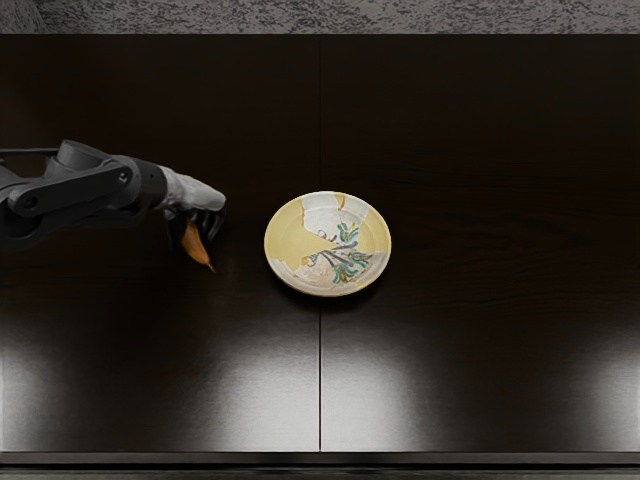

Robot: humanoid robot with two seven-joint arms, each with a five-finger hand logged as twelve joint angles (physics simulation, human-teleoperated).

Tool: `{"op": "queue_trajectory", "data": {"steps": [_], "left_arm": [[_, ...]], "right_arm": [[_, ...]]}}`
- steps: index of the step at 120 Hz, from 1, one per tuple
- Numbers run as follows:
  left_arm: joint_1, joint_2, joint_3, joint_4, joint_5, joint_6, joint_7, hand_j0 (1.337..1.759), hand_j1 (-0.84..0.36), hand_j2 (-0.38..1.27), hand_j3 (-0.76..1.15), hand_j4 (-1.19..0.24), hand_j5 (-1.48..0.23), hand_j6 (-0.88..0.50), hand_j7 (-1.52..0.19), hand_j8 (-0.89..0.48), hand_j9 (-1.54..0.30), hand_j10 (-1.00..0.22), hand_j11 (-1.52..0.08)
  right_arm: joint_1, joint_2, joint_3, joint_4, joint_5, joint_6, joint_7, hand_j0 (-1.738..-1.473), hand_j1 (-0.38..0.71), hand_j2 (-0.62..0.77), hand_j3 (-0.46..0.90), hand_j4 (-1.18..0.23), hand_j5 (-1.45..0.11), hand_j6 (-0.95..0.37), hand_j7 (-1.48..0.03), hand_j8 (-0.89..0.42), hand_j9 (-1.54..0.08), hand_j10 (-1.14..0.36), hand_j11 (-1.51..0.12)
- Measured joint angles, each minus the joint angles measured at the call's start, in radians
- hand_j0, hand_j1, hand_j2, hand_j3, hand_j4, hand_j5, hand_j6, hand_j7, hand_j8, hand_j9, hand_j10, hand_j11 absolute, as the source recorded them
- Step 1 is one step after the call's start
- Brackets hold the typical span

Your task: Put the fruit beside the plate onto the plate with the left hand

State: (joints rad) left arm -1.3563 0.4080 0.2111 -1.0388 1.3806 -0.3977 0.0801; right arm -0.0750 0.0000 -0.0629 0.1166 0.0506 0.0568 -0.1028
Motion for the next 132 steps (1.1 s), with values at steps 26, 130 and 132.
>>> {"op": "queue_trajectory", "data": {"steps": [26, 130, 132], "left_arm": [[0.008, 0.0, 0.008, 0.001, 0.001, 0.009, -0.008, 1.652, -0.24, 0.48, 0.0, -0.75, -0.95, -0.66, -0.97, -0.61, -1.01, -0.83, -1.02], [0.02, -0.011, 0.007, 0.013, -0.006, 0.012, -0.01, 1.646, -0.15, 0.36, 0.0, -0.79, -0.96, -0.7, -1.01, -0.66, -1.06, -0.88, -1.11], [0.02, -0.011, 0.007, 0.013, -0.006, 0.011, -0.01, 1.646, -0.15, 0.36, 0.0, -0.79, -0.96, -0.7, -1.01, -0.66, -1.06, -0.88, -1.11]], "right_arm": [[0.0, 0.0, 0.0, 0.0, 0.0, 0.0, 0.0, -1.658, -0.32, 0.0, 0.0, -0.02, -0.03, -0.02, -0.03, -0.02, -0.03, -0.02, -0.03], [0.0, 0.0, 0.0, 0.0, 0.0, 0.0, 0.0, -1.658, -0.32, -0.01, 0.0, -0.02, -0.03, -0.02, -0.03, -0.02, -0.03, -0.03, -0.03], [0.0, 0.0, 0.0, 0.0, 0.0, 0.0, 0.0, -1.658, -0.32, -0.01, 0.0, -0.02, -0.03, -0.02, -0.03, -0.02, -0.03, -0.03, -0.03]]}}
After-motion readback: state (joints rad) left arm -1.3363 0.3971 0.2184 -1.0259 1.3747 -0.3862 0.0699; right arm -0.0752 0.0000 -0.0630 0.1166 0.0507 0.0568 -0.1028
